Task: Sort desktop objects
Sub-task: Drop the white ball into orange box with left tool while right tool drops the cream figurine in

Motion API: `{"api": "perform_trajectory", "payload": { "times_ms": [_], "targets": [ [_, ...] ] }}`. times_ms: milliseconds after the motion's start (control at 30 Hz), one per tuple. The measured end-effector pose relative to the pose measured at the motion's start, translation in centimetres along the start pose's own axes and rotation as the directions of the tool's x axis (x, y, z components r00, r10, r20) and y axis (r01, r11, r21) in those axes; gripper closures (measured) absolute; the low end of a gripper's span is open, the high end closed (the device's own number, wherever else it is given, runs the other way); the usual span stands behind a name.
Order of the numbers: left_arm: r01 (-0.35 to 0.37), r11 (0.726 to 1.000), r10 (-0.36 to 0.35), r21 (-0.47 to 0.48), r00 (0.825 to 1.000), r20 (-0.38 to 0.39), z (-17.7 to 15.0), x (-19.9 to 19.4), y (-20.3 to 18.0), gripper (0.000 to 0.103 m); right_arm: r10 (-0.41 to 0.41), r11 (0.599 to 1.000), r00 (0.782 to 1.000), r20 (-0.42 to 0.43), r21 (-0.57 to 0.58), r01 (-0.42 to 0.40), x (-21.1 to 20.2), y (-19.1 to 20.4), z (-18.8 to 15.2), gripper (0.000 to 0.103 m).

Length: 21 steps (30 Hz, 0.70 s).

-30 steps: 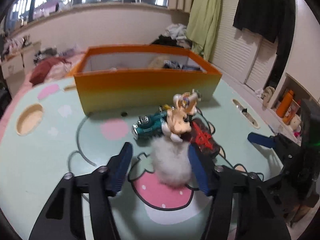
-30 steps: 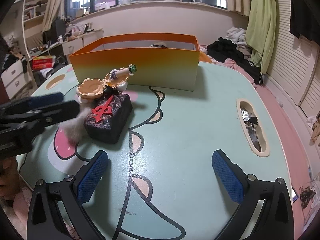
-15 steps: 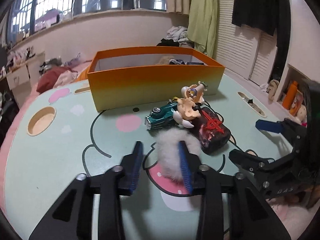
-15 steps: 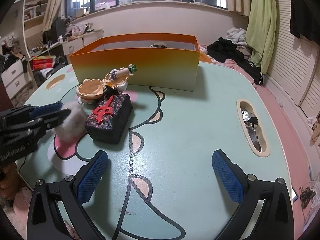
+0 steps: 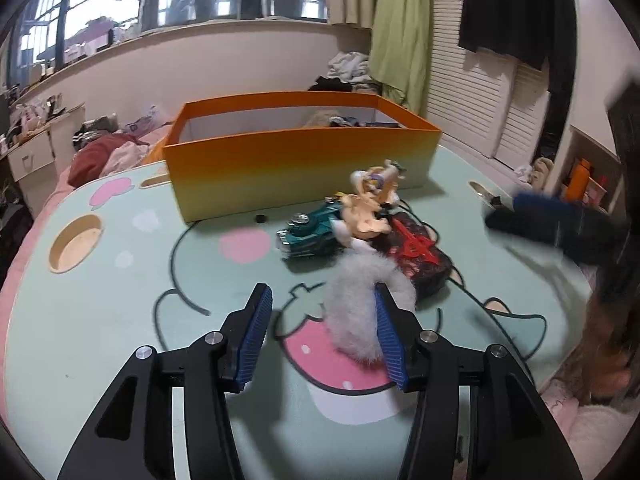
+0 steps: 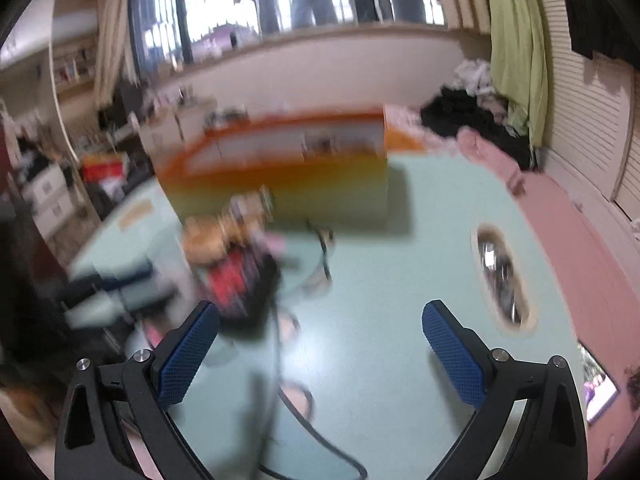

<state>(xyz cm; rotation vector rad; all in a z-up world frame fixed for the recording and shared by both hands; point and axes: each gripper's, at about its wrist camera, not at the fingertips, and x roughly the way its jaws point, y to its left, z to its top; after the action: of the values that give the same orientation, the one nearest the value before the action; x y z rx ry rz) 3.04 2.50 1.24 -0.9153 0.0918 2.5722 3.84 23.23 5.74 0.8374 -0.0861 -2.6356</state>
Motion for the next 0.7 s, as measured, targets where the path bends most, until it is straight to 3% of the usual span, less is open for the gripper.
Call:
{"api": "perform_trajectory", "payload": {
  "times_ms": [67, 133, 233, 267, 300, 333, 433, 500, 567, 700],
  "targets": [
    [0.004, 1.0, -0.004, 0.019, 1.0, -0.004, 0.0, 0.1, -0.5, 0.051, 0.083, 0.996, 0.997, -0.007, 0.017, -0.083, 0.8, 0.7, 2.1, 0.001],
    [0.005, 0.999, -0.005, 0.038, 1.0, -0.003, 0.0, 0.0, -0.8, 0.051, 0.142, 0.989, 0.987, -0.075, 0.054, -0.139, 3.6, 1.4, 3.9, 0.001],
    [0.037, 0.997, -0.036, 0.062, 0.999, -0.01, -0.1, 0.0, -1.3, 0.053, 0.175, 0.981, 0.972, -0.157, 0.108, -0.159, 7.4, 1.8, 4.8, 0.004],
    [0.059, 0.996, -0.058, 0.071, 0.998, -0.015, -0.1, -0.1, -1.5, 0.057, 0.185, 0.978, 0.966, -0.182, 0.131, -0.163, 8.5, 1.9, 4.9, 0.009],
    [0.091, 0.992, -0.09, 0.087, 0.996, -0.021, -0.2, -0.2, -1.9, 0.071, 0.2, 0.973, 0.959, -0.203, 0.158, -0.169, 9.6, 1.8, 4.8, 0.014],
    [0.105, 0.989, -0.103, 0.101, 0.994, -0.023, -0.2, -0.3, -2.2, 0.081, 0.21, 0.968, 0.952, -0.22, 0.181, -0.172, 10.2, 1.5, 4.7, 0.027],
    [0.094, 0.984, -0.092, 0.149, 0.995, -0.024, -0.3, -0.6, -3.2, 0.089, 0.264, 0.948, 0.934, -0.24, 0.243, -0.205, 11.2, 0.9, 4.0, 0.063],
    [0.116, 0.983, -0.114, 0.143, 0.993, -0.026, -0.2, -0.8, -3.1, 0.093, 0.294, 0.937, 0.929, -0.224, 0.261, -0.233, 10.5, 0.5, 3.5, 0.074],
    [0.153, 0.981, -0.151, 0.122, 0.988, -0.028, 0.1, -1.2, -2.7, 0.093, 0.313, 0.929, 0.929, -0.197, 0.268, -0.256, 9.6, 0.1, 3.4, 0.075],
    [0.158, 0.985, -0.16, 0.074, 0.987, 0.02, 1.5, -3.1, -1.5, 0.093, 0.342, 0.909, 0.931, -0.131, 0.298, -0.292, 7.7, -1.1, 4.4, 0.075]
  ]
}}
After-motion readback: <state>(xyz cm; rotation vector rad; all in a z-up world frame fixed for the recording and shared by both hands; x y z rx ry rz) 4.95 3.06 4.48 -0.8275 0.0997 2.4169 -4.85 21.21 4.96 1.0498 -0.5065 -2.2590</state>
